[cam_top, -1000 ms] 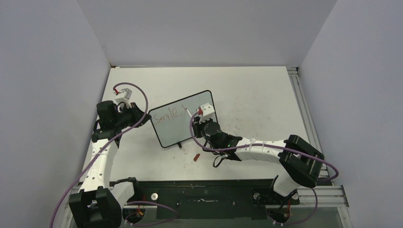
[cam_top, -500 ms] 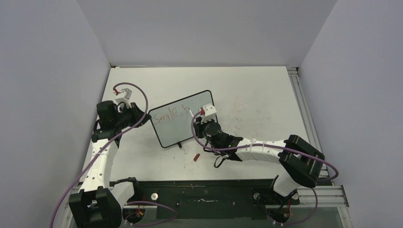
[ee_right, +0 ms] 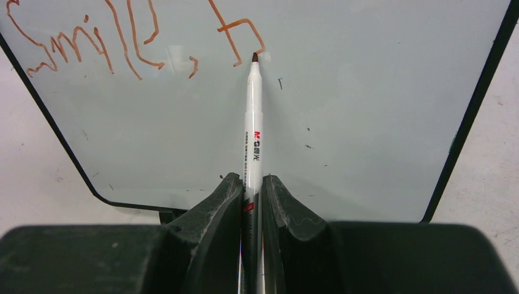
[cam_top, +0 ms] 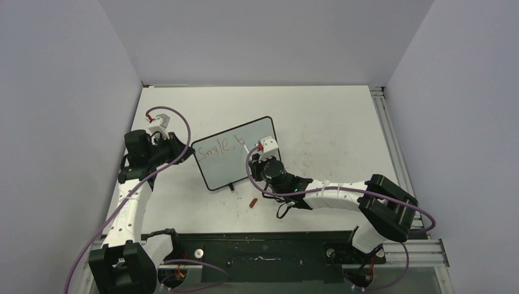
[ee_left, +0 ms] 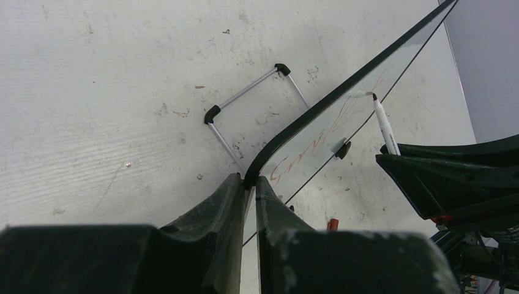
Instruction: Write a sentence on the whiteboard
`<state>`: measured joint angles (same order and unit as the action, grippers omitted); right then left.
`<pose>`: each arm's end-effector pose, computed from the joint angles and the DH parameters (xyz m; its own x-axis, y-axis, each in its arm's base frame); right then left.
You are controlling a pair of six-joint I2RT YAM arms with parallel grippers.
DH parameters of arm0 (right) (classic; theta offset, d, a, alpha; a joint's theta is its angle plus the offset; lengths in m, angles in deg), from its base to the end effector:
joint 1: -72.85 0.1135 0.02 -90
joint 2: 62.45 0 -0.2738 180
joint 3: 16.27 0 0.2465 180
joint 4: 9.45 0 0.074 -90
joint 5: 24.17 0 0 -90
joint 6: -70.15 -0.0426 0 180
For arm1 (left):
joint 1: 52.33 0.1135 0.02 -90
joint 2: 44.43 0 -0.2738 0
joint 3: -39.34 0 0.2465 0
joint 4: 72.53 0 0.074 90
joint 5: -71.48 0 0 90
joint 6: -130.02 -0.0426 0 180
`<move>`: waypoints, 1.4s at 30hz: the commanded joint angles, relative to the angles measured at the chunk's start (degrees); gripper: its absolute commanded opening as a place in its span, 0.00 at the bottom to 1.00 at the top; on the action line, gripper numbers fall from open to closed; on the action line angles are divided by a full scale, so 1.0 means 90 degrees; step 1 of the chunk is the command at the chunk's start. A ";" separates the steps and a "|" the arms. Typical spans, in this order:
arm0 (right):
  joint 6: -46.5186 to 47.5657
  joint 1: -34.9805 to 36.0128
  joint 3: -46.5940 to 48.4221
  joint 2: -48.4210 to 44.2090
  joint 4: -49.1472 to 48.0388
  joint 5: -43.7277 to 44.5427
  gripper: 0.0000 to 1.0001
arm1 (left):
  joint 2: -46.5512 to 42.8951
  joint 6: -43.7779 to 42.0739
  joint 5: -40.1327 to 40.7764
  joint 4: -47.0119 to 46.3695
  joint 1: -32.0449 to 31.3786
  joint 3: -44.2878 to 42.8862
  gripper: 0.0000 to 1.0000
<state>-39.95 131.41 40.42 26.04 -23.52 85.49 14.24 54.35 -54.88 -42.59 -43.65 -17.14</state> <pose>0.1849 0.2749 0.2226 -0.3678 0.0188 -0.9297 -0.5430 0.8073 0.2311 0.2170 0.0076 0.2804 -0.6022 -0.2936 -0.7425 0.2330 0.8249 -0.5151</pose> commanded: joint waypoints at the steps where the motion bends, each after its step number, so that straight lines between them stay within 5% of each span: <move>1: 0.0085 0.0129 0.0115 -0.0087 -0.0172 -0.0098 0.05 | 0.0025 -0.0059 -0.0116 0.0108 -0.0101 -0.0123 0.09; 20: 0.0320 0.0209 0.0019 -0.0804 0.0059 0.0381 0.05 | 0.0014 -0.0059 -0.0091 0.0113 -0.0098 -0.0109 0.09; 42: 0.0436 -0.0101 0.0197 -0.0254 -0.0090 0.0056 0.05 | 0.0063 -0.0068 -0.0074 0.0123 -0.0111 -0.0123 0.09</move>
<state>-36.54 131.02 40.33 22.74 -21.88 86.30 14.24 54.33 -54.95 -42.59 -43.69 -17.14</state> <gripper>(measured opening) 0.158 0.094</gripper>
